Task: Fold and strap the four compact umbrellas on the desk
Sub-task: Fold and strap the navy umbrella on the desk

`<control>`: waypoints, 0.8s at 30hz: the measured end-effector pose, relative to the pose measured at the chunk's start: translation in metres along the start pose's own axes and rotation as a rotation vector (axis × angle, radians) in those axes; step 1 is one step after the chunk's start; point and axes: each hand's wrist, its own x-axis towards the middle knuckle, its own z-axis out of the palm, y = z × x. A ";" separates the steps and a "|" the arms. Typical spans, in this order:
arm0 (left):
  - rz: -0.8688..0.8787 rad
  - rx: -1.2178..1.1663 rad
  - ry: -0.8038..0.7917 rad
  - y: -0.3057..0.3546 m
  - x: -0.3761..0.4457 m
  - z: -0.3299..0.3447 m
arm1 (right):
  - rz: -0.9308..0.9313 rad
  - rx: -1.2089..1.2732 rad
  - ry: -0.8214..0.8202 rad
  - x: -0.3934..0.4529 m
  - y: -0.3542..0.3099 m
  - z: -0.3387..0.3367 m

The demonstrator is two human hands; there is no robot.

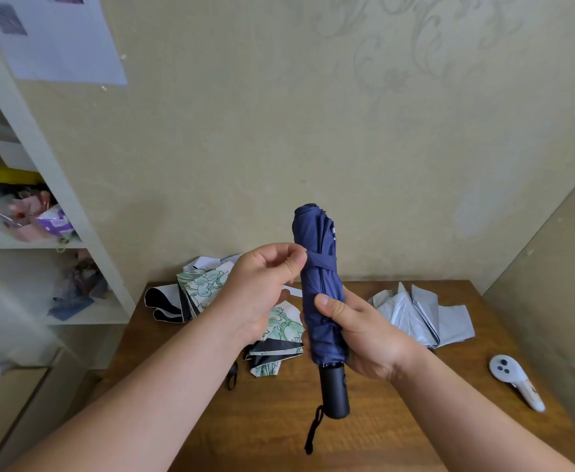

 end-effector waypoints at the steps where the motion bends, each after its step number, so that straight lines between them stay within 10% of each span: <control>1: 0.006 -0.001 0.006 0.000 0.000 0.001 | -0.010 -0.005 -0.004 0.000 0.001 0.000; 15: -0.035 0.114 0.042 -0.015 0.013 -0.012 | -0.064 -0.289 0.099 0.007 0.011 0.003; 21: -0.186 -0.294 -0.633 -0.015 0.018 -0.037 | 0.018 -0.203 -0.215 0.000 0.012 0.017; 24: -0.158 -0.509 -0.721 -0.007 0.020 -0.034 | 0.114 0.042 -0.444 -0.002 0.018 0.021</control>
